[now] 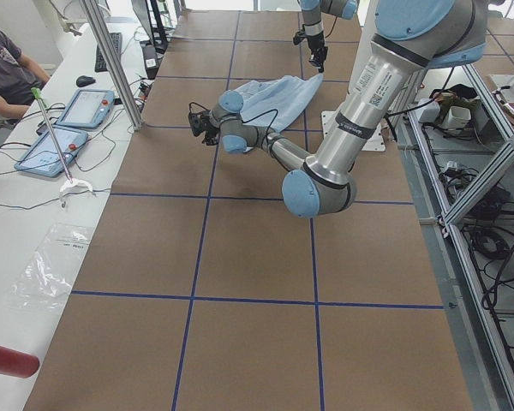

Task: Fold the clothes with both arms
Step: 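Drag the shirt edge with the right gripper toward the robot, rotating the shirt, then press the shirt with the left gripper while right gripper folds the side inward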

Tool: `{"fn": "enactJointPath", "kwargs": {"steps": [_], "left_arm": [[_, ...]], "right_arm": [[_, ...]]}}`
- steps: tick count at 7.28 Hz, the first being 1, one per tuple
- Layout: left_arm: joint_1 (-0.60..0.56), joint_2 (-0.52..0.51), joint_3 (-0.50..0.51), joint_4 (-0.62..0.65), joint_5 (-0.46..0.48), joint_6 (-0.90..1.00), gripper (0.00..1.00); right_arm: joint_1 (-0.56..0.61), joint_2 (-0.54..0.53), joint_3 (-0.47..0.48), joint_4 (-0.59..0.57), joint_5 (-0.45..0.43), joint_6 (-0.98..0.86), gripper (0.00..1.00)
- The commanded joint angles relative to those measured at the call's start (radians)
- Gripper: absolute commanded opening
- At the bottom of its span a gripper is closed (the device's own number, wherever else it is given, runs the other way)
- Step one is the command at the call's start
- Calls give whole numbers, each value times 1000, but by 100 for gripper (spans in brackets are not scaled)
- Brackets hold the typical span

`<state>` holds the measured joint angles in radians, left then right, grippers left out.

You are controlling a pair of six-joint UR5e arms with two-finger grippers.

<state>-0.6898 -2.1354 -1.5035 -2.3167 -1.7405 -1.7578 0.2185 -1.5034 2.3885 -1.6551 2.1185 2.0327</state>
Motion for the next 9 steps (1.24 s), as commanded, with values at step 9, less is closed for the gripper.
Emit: {"fn": "enactJointPath", "kwargs": {"steps": [9], "left_arm": [[216, 86, -46, 50, 59, -129, 53]], "right_arm": [[415, 241, -143, -2, 107, -6, 100]]}}
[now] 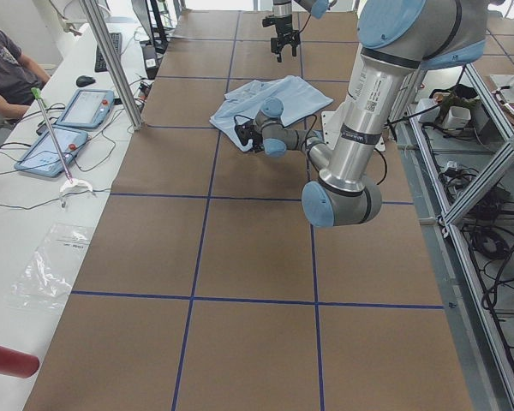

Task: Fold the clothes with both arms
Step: 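Press the shirt with the left gripper while right gripper folds the side inward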

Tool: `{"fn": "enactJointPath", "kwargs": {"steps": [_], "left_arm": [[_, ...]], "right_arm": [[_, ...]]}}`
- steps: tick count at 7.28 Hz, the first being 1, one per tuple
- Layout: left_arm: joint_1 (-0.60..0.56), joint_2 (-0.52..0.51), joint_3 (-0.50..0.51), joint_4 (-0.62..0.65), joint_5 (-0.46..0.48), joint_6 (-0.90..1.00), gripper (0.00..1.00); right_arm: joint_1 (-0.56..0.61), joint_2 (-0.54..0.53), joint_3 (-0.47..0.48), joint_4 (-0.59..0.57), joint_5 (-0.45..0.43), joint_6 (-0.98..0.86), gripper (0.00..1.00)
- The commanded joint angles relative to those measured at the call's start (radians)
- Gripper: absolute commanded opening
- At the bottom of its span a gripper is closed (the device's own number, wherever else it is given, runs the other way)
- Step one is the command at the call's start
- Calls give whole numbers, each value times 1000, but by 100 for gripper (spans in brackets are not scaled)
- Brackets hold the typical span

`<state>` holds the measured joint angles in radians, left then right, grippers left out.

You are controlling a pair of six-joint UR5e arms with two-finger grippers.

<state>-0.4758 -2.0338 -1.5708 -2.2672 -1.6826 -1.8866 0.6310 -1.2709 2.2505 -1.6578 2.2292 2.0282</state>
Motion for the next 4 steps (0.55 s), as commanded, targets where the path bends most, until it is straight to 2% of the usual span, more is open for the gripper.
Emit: {"fn": "enactJointPath", "kwargs": {"steps": [1, 2, 4], "left_arm": [[0, -19, 25, 0, 1, 0, 26], [-4, -19, 26, 0, 9, 7, 0], [-70, -25, 38, -5, 29, 80, 0]], "right_arm": [[1, 11, -12, 1, -3, -2, 100], [1, 13, -25, 4, -3, 0, 100], [-1, 15, -26, 7, -17, 0, 100]]}}
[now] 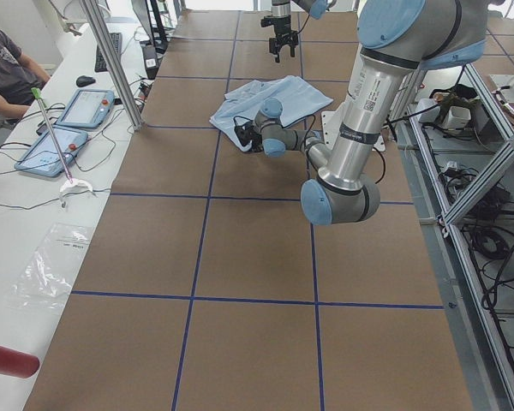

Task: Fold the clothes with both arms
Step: 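Press the shirt with the left gripper while right gripper folds the side inward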

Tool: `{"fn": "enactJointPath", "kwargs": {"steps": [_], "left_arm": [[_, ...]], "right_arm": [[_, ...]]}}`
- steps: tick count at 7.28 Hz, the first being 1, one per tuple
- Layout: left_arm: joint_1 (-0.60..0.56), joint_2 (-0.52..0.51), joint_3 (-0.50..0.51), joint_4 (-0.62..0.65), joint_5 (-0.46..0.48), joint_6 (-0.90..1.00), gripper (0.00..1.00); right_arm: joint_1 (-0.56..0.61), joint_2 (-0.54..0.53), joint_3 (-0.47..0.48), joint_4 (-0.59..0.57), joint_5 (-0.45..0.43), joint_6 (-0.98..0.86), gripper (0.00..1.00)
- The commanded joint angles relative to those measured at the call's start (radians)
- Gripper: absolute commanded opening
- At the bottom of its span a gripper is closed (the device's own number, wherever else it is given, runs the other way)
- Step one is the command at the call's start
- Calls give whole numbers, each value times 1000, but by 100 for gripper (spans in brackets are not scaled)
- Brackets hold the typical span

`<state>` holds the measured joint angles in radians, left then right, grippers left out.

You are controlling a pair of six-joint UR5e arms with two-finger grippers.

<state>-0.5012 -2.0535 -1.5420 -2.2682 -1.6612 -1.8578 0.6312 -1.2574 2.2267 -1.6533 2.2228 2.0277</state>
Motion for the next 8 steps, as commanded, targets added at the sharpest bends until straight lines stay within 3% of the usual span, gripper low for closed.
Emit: {"fn": "enactJointPath", "kwargs": {"steps": [1, 2, 3, 4, 5, 6, 7, 8], "left_arm": [[-119, -40, 51, -10, 6, 137, 0], [-170, -156, 226, -69, 6, 175, 0], [-215, -289, 458, -209, 6, 178, 0], [-250, -382, 605, -281, 5, 222, 0], [-266, -411, 644, -281, 4, 254, 0], [-266, -413, 645, -283, -5, 264, 48], [-266, -412, 634, -287, -8, 270, 68], [-266, -378, 556, -287, -28, 273, 69]], "right_arm": [[-8, 3, -2, 3, -41, 0, 100], [-34, 3, -2, 3, -78, 0, 100], [-54, 3, -2, 3, -112, 0, 100], [-64, 15, -2, 3, -127, 0, 100], [-71, 24, -7, 3, -129, 2, 100], [-87, 36, -21, 3, -153, 2, 100], [-111, 80, -82, 1, -199, 0, 100], [-161, 120, -144, 1, -286, -3, 100]]}}
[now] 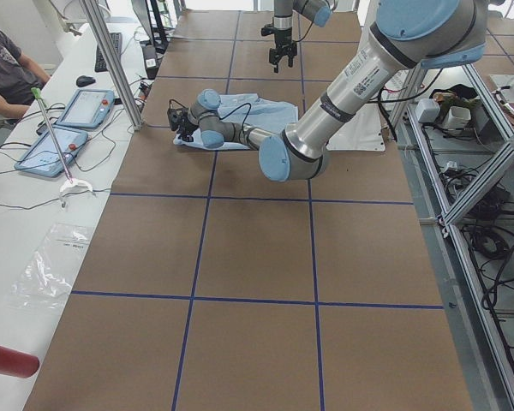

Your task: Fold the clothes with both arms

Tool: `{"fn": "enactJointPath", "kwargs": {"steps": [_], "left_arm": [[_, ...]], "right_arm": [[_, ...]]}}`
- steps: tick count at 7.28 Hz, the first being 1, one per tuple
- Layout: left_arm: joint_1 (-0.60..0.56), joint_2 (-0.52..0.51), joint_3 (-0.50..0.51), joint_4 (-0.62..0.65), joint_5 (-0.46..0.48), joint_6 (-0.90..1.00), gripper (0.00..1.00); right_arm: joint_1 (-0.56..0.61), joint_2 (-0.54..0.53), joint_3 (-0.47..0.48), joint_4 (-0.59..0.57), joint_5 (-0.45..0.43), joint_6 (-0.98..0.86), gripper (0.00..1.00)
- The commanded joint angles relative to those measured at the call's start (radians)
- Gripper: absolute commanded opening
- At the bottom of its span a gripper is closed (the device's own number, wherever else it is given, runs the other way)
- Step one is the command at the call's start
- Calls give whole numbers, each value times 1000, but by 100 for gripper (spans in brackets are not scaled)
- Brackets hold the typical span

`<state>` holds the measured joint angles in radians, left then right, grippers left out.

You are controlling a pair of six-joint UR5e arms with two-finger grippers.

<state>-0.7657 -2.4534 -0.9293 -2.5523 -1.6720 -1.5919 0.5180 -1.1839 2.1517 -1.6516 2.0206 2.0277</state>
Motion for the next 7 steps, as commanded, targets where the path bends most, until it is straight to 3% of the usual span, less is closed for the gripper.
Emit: {"fn": "enactJointPath", "kwargs": {"steps": [1, 2, 3, 7], "left_arm": [[-3, 93, -160, 1, -102, 13, 69], [-7, 138, -219, 4, -123, 15, 69], [-7, 140, -220, 6, -124, 15, 69], [-14, 163, -247, 9, -126, 15, 68]], "right_arm": [[-135, 53, -94, -5, -252, -64, 100], [-261, 32, -104, -46, -472, -201, 100], [-321, 50, -136, -126, -587, -391, 100], [-254, 65, -266, -119, -599, -806, 100]]}}
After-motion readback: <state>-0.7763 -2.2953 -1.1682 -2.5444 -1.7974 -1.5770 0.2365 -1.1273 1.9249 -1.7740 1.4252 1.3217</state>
